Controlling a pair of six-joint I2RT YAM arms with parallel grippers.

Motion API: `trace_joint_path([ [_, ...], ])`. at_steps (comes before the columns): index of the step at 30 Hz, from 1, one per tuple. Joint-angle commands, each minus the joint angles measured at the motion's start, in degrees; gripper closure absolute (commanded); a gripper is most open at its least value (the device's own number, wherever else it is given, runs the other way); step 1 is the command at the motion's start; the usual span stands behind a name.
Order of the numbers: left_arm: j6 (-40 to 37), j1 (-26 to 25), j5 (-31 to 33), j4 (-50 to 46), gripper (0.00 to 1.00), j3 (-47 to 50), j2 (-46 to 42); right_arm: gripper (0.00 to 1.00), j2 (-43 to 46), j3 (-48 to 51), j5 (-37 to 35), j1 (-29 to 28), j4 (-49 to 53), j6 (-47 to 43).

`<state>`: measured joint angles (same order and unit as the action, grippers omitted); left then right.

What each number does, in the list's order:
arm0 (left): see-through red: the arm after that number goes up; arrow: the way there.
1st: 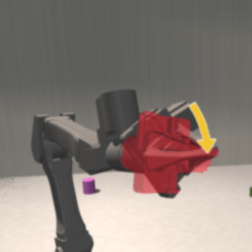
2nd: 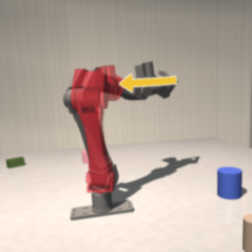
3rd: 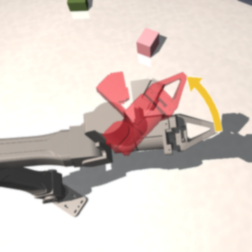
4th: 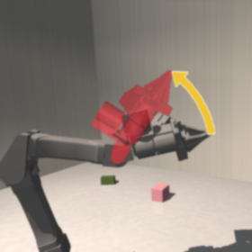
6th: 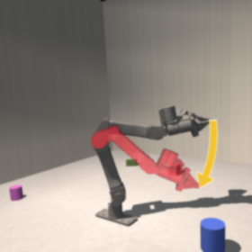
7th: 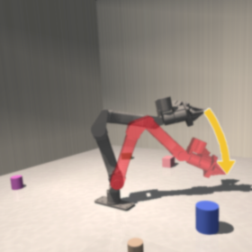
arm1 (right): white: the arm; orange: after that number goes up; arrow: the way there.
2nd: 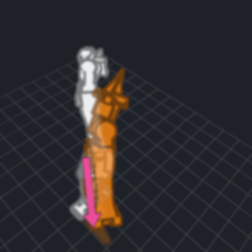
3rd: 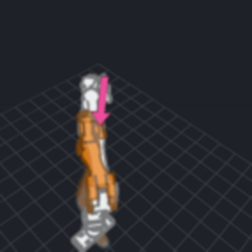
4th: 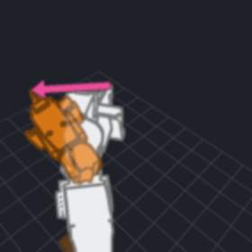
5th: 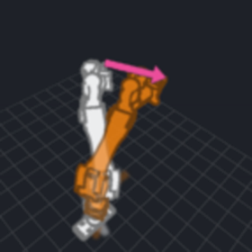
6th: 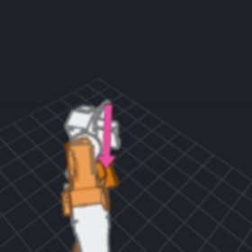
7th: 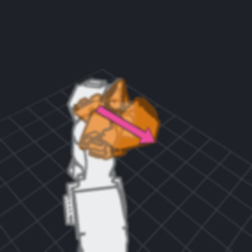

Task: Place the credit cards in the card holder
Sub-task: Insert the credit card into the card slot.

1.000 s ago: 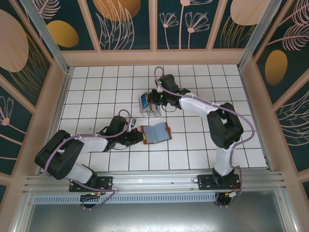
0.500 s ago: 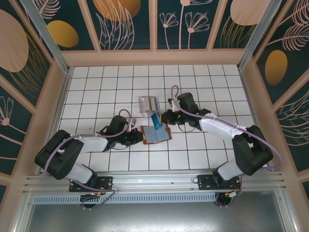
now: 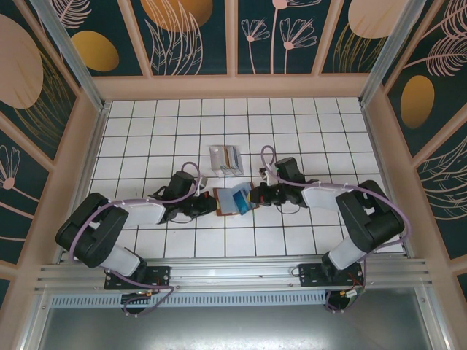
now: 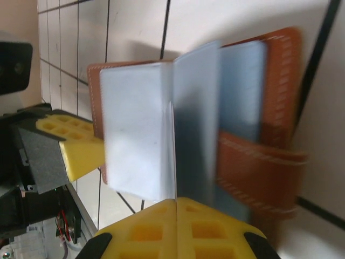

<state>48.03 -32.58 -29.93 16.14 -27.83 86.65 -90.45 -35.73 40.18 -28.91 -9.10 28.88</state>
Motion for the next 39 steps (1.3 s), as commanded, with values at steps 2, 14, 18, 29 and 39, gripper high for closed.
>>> trace_joint_path([
  [2,-1.34,0.15,2.25,-1.78,1.0,-0.2,0.5,1.0,-0.65,0.96,1.57,0.94,-4.5,-0.32],
  [14,-2.26,0.15,3.14,-2.02,1.0,-0.28,2.08,1.0,-6.75,1.18,6.42,1.31,-12.62,2.79],
  [18,-2.43,0.16,2.31,-2.76,1.0,-0.65,2.78,1.0,-8.56,1.18,8.01,1.31,-15.32,3.79],
  [29,-3.63,1.45,4.21,-5.28,0.99,-0.23,2.8,1.0,-12.88,0.33,9.66,1.48,-18.4,4.59],
  [39,0.46,3.96,-0.35,-1.58,0.68,1.84,-0.66,1.0,-14.85,-1.28,8.68,1.01,-18.72,7.15],
])
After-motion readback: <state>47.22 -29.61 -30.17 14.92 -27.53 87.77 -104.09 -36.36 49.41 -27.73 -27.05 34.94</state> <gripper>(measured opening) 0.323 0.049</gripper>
